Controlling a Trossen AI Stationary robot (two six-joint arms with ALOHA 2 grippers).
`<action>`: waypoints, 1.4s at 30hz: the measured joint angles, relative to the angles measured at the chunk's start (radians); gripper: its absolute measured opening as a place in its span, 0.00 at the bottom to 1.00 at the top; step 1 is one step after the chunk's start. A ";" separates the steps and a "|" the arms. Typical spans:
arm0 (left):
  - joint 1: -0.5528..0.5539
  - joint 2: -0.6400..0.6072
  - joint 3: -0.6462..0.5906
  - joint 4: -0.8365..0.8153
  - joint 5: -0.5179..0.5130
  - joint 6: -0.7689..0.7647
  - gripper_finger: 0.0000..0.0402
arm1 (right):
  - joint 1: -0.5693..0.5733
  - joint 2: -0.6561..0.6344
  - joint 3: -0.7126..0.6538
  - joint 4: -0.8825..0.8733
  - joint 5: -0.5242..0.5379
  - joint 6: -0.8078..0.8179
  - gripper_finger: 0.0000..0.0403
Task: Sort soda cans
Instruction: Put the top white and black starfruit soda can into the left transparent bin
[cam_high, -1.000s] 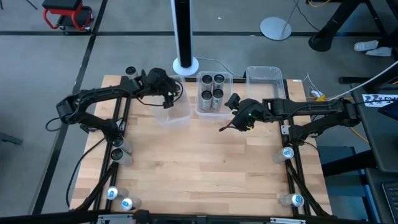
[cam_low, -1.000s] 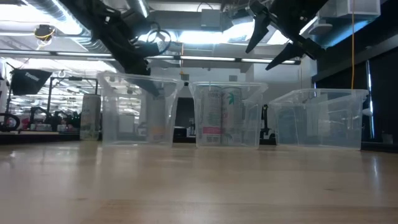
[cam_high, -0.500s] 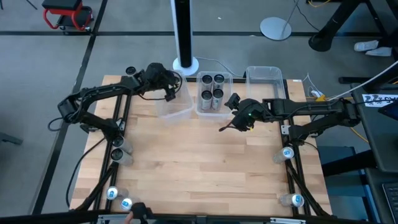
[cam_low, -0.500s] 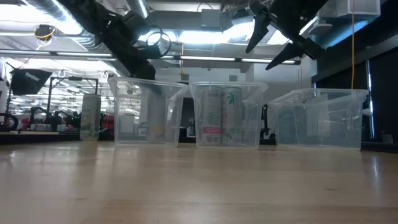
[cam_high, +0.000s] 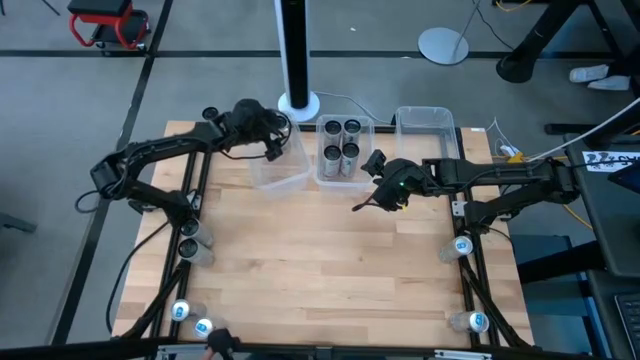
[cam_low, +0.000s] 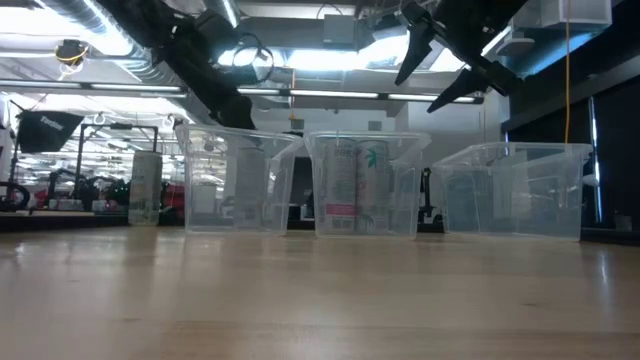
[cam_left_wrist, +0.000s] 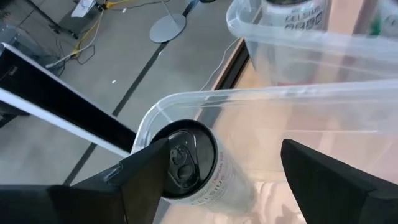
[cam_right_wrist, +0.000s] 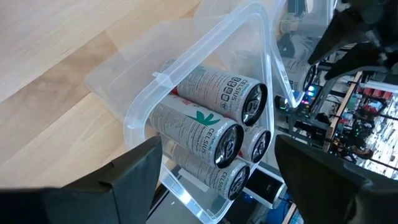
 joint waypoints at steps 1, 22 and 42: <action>-0.008 -0.007 0.011 -0.023 -0.003 -0.012 0.74 | 0.000 0.000 0.000 0.000 0.000 0.000 0.78; 0.004 -0.151 0.316 -0.651 -0.323 -0.476 0.74 | -0.030 0.031 -0.090 0.187 -0.016 -0.044 0.78; 0.332 -0.044 0.317 -0.653 -0.289 -0.420 0.74 | -0.025 0.009 -0.414 0.902 -0.183 -0.096 0.78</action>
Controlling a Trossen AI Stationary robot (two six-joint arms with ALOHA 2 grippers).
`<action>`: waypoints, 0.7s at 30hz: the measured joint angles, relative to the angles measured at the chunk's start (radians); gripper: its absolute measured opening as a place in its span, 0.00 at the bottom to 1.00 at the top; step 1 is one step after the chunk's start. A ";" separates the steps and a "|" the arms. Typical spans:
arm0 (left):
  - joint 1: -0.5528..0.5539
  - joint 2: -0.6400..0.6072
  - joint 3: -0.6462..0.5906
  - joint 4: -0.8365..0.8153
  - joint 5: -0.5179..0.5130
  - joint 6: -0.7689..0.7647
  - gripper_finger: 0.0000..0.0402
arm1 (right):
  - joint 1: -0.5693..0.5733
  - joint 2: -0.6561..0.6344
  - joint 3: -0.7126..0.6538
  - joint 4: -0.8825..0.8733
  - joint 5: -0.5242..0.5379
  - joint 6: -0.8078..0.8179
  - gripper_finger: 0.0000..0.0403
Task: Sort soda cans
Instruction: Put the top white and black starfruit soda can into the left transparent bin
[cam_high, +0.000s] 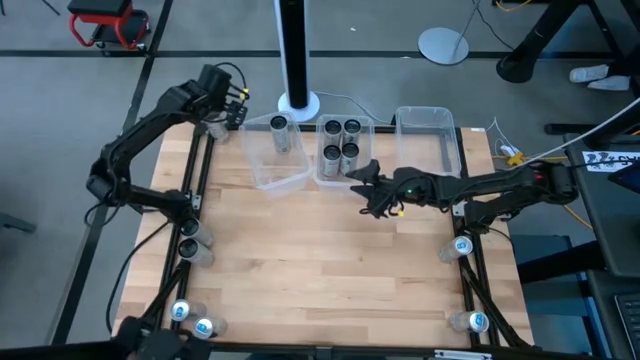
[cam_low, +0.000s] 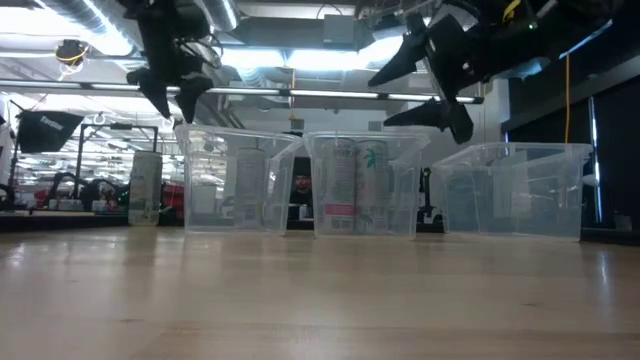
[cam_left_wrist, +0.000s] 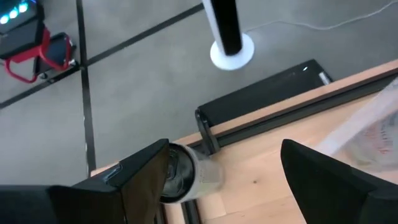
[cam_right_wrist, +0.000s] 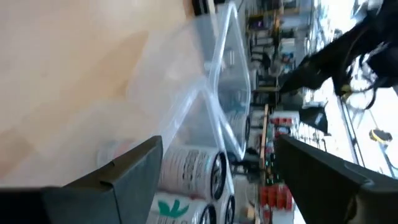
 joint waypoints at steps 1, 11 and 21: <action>0.006 0.010 0.000 -0.003 0.000 0.001 0.74 | 0.000 -0.006 0.000 -0.001 -0.025 0.000 0.78; 0.054 0.106 0.000 -0.012 0.036 0.012 0.74 | 0.023 -0.044 0.000 0.053 -0.189 -0.046 0.78; 0.069 0.126 0.039 -0.033 0.042 -0.018 0.74 | 0.025 -0.044 0.000 0.073 -0.186 -0.053 0.78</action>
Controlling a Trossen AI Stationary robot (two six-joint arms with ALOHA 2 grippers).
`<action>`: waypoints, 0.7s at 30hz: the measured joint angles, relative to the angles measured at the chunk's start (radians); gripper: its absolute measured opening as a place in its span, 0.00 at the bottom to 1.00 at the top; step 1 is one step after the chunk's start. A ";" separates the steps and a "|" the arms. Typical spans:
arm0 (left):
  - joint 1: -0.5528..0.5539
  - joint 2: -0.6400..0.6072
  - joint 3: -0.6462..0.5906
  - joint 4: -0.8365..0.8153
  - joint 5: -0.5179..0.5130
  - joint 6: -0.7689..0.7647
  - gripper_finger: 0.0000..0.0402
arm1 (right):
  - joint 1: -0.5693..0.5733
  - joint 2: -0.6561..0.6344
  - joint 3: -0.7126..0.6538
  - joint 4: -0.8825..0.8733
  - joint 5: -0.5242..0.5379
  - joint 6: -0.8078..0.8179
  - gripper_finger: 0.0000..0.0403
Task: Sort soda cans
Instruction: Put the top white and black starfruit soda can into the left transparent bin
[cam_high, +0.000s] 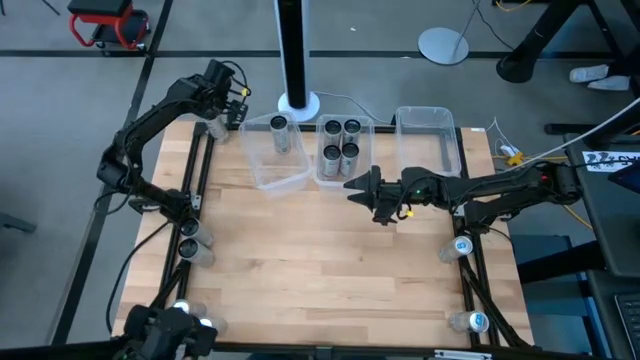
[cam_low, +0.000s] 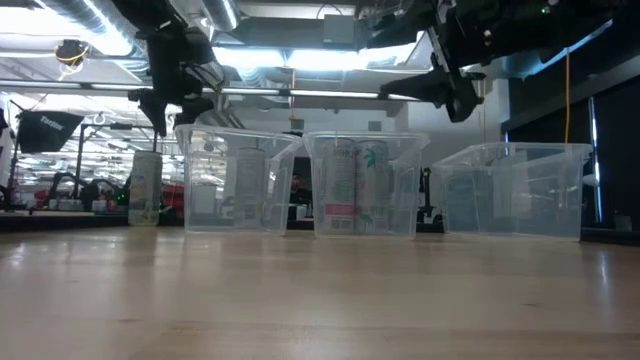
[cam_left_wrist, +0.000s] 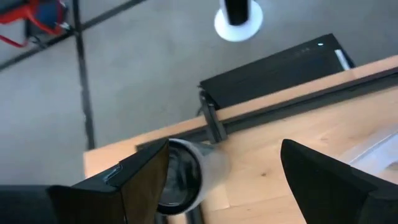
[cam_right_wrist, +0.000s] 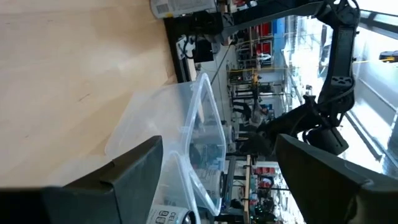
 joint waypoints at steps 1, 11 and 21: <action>-0.006 0.000 0.009 -0.005 -0.021 0.014 0.74 | 0.000 0.000 0.000 0.009 0.000 -0.002 0.78; -0.089 0.011 0.030 -0.110 -0.169 0.073 0.74 | 0.000 0.000 0.000 0.106 0.054 -0.098 0.78; -0.157 0.100 0.030 -0.234 -0.321 0.072 0.74 | -0.009 0.000 0.000 0.115 0.054 -0.157 0.78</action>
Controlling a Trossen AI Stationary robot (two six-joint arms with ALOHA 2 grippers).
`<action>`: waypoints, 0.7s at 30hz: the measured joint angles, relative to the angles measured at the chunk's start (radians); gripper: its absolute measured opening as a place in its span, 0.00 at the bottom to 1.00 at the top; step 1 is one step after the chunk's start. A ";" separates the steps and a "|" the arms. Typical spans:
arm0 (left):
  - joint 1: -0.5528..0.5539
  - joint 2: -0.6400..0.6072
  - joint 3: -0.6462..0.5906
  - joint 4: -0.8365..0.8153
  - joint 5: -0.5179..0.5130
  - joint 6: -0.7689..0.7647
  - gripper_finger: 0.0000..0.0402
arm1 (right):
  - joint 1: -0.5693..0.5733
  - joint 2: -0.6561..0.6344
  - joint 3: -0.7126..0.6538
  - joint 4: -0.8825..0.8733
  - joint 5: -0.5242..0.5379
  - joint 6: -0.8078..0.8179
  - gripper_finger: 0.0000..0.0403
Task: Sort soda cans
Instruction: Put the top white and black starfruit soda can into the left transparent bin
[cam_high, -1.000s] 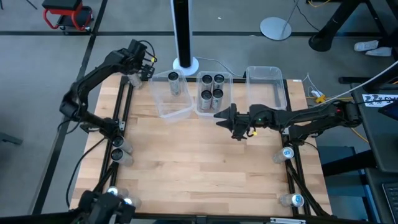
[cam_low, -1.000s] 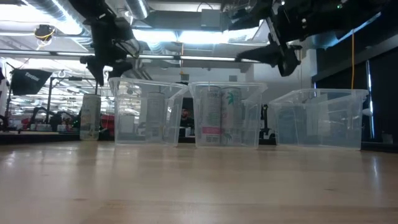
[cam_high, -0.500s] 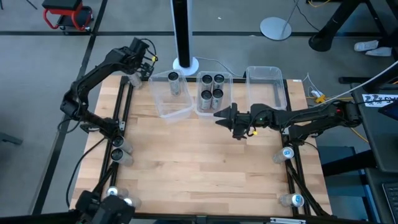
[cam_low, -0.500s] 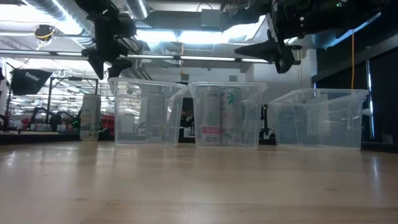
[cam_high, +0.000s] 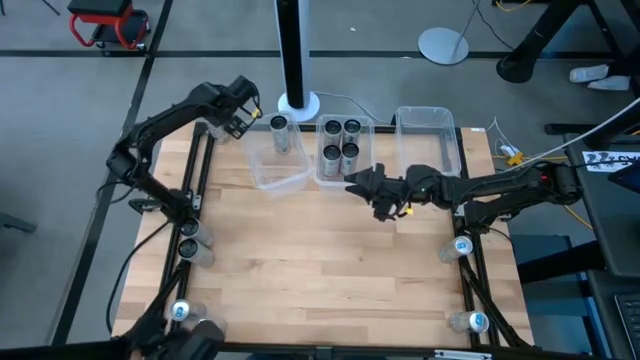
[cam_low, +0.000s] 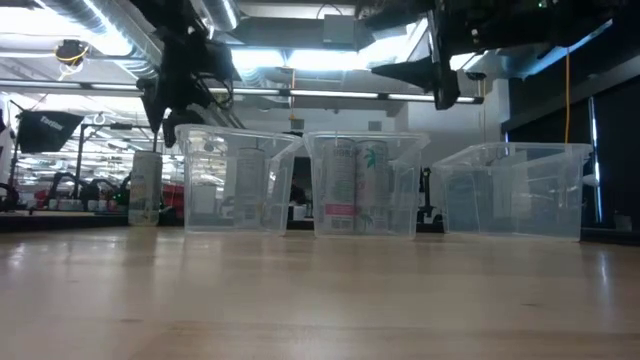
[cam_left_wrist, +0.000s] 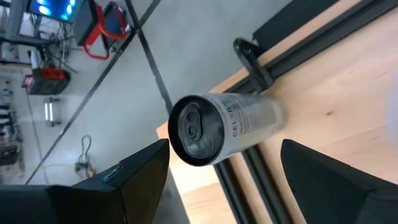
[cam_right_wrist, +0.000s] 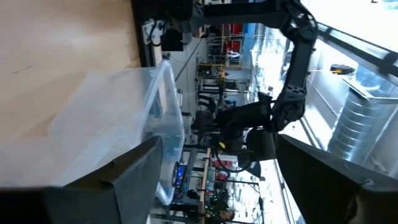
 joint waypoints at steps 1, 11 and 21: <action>0.003 0.012 0.000 -0.003 0.000 0.000 0.74 | 0.000 0.000 0.000 -0.012 -0.001 0.000 0.78; 0.026 0.096 0.000 -0.006 -0.006 0.002 0.74 | 0.002 0.000 0.000 -0.053 0.000 0.000 0.78; 0.013 0.099 0.000 -0.049 -0.016 -0.029 0.74 | 0.002 0.000 0.000 -0.053 0.000 0.000 0.78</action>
